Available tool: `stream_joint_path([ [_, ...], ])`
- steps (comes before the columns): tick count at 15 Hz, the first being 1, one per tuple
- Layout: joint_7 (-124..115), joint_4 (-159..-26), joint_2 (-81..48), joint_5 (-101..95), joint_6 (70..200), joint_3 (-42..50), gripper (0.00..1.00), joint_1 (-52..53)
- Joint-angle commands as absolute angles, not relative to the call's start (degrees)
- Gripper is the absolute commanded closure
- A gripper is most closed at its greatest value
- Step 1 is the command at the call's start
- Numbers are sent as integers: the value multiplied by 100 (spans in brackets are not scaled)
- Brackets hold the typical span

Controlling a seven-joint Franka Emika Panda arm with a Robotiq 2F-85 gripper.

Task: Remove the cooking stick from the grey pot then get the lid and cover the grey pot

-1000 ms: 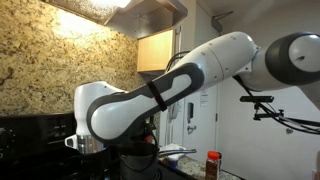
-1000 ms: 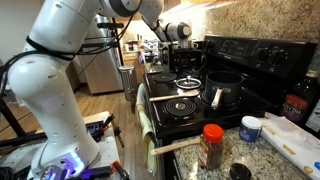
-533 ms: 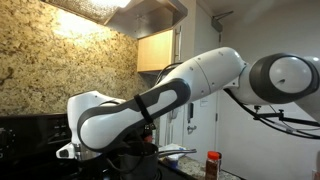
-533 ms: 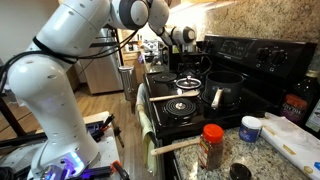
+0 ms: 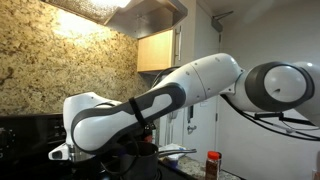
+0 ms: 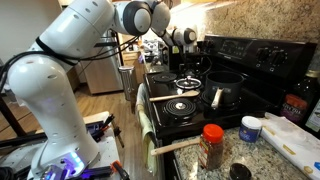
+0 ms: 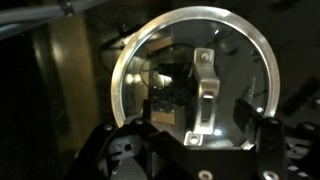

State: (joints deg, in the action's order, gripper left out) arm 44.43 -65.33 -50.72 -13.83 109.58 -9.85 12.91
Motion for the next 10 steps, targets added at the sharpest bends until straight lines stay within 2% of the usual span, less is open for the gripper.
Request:
stream_joint_path([
  [1, 4559, -6346, -5153, -1247, 10919, -1042, 46, 1233],
  [7, 4492, -6301, -5085, -1124, 10757, -1064, 85, 1235],
  [10, 4388, -6182, -5008, -1063, 10511, -1044, 92, 1285],
])
